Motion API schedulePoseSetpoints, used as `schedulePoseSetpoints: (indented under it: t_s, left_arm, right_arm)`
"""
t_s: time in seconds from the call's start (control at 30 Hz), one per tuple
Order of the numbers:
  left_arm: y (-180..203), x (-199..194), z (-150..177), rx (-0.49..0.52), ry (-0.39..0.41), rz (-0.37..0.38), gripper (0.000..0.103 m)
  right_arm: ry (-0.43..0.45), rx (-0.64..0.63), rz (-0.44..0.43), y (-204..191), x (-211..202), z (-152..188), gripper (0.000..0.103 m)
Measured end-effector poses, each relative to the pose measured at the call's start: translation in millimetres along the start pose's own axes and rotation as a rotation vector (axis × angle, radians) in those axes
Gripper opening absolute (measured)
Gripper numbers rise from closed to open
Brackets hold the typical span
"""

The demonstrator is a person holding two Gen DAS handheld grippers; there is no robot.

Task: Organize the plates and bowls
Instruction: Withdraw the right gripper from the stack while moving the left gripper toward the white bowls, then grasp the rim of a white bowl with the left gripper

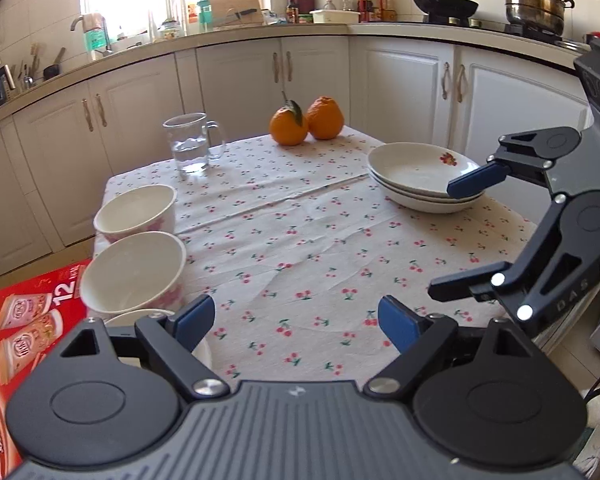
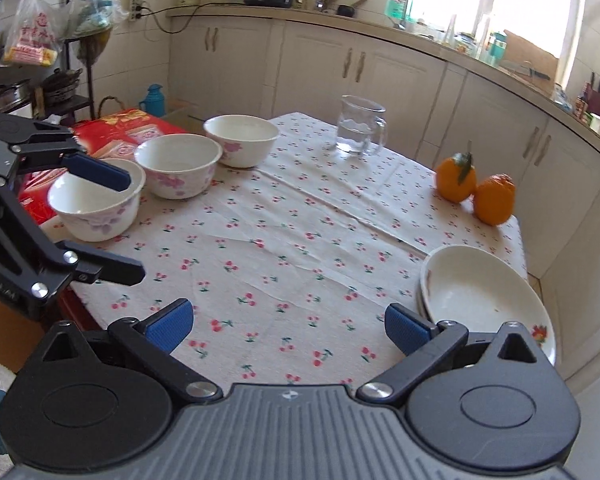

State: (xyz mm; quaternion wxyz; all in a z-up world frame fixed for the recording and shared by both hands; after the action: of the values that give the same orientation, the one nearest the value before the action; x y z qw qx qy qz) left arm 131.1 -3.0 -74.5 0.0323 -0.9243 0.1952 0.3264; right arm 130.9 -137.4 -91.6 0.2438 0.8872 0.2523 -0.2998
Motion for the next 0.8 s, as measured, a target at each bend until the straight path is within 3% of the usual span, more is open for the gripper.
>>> schedulePoseSetpoints:
  t_s: [0.33, 0.6, 0.8]
  left_arm:
    - [-87.6, -7.9, 10.3, -0.073, -0.024, -0.161, 0.089]
    - [-133.3, 2.7, 22.4, -0.161, -0.098, -0.176, 0.086]
    - [-142.0, 12.5, 25.9, -0.209, -0.136, -0.152, 0.070]
  right_arm:
    - [0.038, -0.132, -0.134, -62.0, 31.2, -51.9, 0.103]
    - [0.046, -0.185, -0.279, -111.0, 60.7, -72.3, 0.103]
    - [0.041, -0.189, -0.367, -134.4, 79.5, -78.8, 0.094]
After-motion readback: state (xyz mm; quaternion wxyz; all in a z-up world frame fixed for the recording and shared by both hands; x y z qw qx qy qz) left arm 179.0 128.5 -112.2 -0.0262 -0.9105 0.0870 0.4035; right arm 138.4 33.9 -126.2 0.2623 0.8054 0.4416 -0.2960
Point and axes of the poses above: each gripper's, at about its wrist camera, not at the fingertips, and x roughly the way its jaws point, y to its right, z to its underside, the point moved 10 cm from there along x, roughly the way its jaws point, and after that the axes turned 11 degrees about -x, right-handed, at the moved point
